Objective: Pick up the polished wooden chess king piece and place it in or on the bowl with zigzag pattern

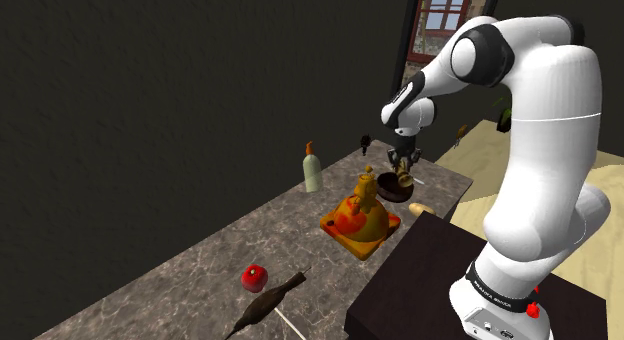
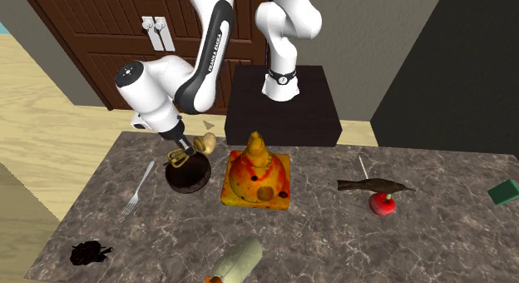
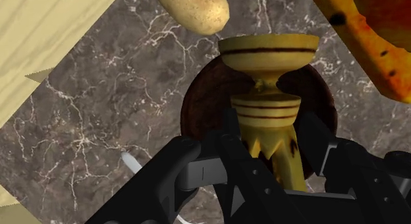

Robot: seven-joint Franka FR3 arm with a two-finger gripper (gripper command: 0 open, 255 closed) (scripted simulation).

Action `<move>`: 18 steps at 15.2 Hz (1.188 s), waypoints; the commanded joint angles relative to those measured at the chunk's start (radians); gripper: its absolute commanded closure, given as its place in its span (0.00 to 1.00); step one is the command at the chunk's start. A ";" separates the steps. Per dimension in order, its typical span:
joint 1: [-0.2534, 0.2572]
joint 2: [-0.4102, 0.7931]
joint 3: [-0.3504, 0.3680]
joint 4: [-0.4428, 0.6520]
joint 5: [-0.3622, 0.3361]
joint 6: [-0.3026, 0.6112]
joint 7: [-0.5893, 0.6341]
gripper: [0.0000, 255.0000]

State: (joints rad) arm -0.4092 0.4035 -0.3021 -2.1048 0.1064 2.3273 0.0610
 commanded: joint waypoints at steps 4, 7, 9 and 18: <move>-0.008 0.053 0.013 0.001 0.021 0.051 -0.011 1.00; -0.015 0.087 0.022 0.004 0.033 0.081 -0.018 1.00; -0.019 0.111 0.028 0.008 0.041 0.100 -0.022 1.00; -0.024 0.135 0.035 0.012 0.050 0.119 -0.027 1.00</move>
State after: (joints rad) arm -0.4337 0.5364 -0.2677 -2.0914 0.1561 2.4465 0.0338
